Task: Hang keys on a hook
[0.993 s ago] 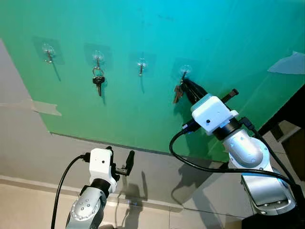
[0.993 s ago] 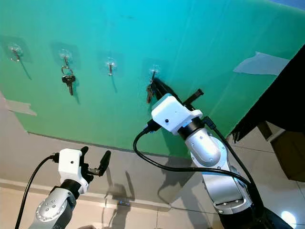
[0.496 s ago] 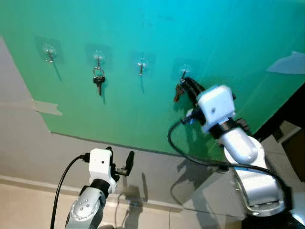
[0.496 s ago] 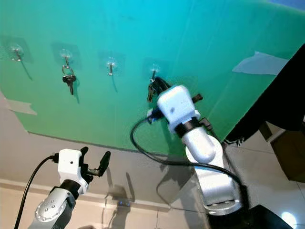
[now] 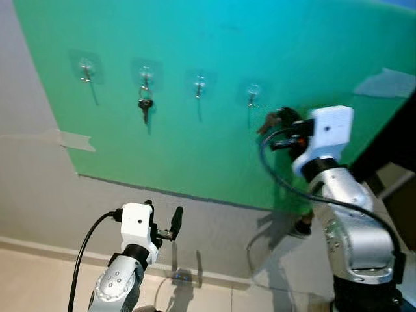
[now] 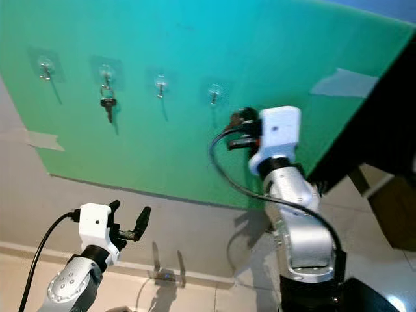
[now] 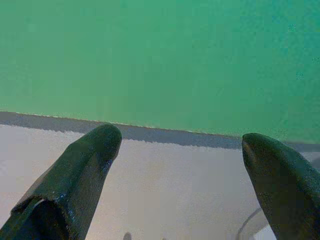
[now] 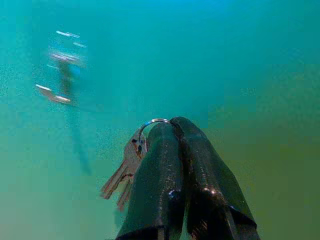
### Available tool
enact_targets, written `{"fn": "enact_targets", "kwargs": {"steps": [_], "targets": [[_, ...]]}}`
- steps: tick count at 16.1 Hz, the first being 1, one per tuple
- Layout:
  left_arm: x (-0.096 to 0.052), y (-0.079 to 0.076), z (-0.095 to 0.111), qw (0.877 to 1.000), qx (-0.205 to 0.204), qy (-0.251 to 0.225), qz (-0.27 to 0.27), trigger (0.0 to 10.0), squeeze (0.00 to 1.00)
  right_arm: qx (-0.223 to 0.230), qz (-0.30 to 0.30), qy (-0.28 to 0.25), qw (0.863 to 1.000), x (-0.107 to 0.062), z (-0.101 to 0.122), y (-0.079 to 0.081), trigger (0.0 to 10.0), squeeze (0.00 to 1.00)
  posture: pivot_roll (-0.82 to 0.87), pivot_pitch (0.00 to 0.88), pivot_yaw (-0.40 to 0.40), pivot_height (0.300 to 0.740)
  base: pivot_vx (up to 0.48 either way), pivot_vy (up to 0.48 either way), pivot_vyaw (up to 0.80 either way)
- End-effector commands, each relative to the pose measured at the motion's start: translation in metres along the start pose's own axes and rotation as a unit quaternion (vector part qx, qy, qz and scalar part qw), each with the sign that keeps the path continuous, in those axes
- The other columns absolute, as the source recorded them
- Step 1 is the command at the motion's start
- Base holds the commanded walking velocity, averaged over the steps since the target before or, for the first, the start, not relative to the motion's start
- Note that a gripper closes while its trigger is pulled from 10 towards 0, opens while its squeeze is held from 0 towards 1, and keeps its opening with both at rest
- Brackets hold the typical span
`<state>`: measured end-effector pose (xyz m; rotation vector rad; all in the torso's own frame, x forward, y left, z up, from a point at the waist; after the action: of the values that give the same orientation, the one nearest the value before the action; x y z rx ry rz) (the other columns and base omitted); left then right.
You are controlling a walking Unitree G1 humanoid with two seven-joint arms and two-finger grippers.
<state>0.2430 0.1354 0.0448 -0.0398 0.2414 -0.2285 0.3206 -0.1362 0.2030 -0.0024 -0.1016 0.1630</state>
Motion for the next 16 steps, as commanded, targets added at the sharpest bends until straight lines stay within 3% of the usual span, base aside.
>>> {"fn": "enact_targets", "kwargs": {"steps": [1, 4, 7, 13, 16], "targets": [[0.001, -0.005, 0.000, 1.000, -0.006, 0.002, -0.008, 10.0, 0.00, -0.010, -0.014, -0.001, 1.000, 0.000, 0.003, -0.009, 10.0, 0.00, 0.00, 0.000, -0.112, 0.722, 0.000, 0.000, 0.00], [0.002, -0.005, 0.000, 1.000, -0.007, 0.002, -0.008, 10.0, 0.00, -0.057, -0.004, -0.010, 0.998, 0.000, 0.008, -0.006, 10.0, 0.00, 0.00, 0.000, -0.115, 0.722, 0.000, 0.000, 0.00], [0.002, -0.006, -0.001, 1.000, -0.008, 0.001, -0.007, 10.0, 0.00, -0.149, 0.049, -0.063, 0.986, -0.003, 0.023, 0.015, 10.0, 0.00, 0.00, 0.000, -0.119, 0.722, 0.000, 0.000, 0.00], [0.003, -0.007, -0.002, 1.000, -0.007, 0.001, -0.008, 10.0, 0.00, -0.184, 0.102, -0.104, 0.972, -0.009, 0.031, 0.033, 10.0, 0.00, 0.00, 0.000, -0.127, 0.722, 0.000, 0.000, 0.00], [0.003, -0.008, -0.002, 1.000, -0.007, 0.000, -0.007, 10.0, 0.00, -0.189, 0.102, -0.101, 0.971, -0.008, 0.029, 0.032, 10.0, 0.00, 0.01, 0.000, -0.130, 0.722, 0.000, 0.000, 0.00]]}}
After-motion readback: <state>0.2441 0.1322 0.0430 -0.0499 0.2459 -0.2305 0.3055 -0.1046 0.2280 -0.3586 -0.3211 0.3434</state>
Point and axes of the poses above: a point about 5 cm out from each wrist's last joint towards the gripper, its own x axis pointing out of the wrist towards the gripper, its own z axis along the axis of the wrist's last joint, y = z × x, the point moved 4 cm from there along x, pointing out of the wrist towards the gripper, and after that the axes turned 1 degree about x, right-handed, at the moved point
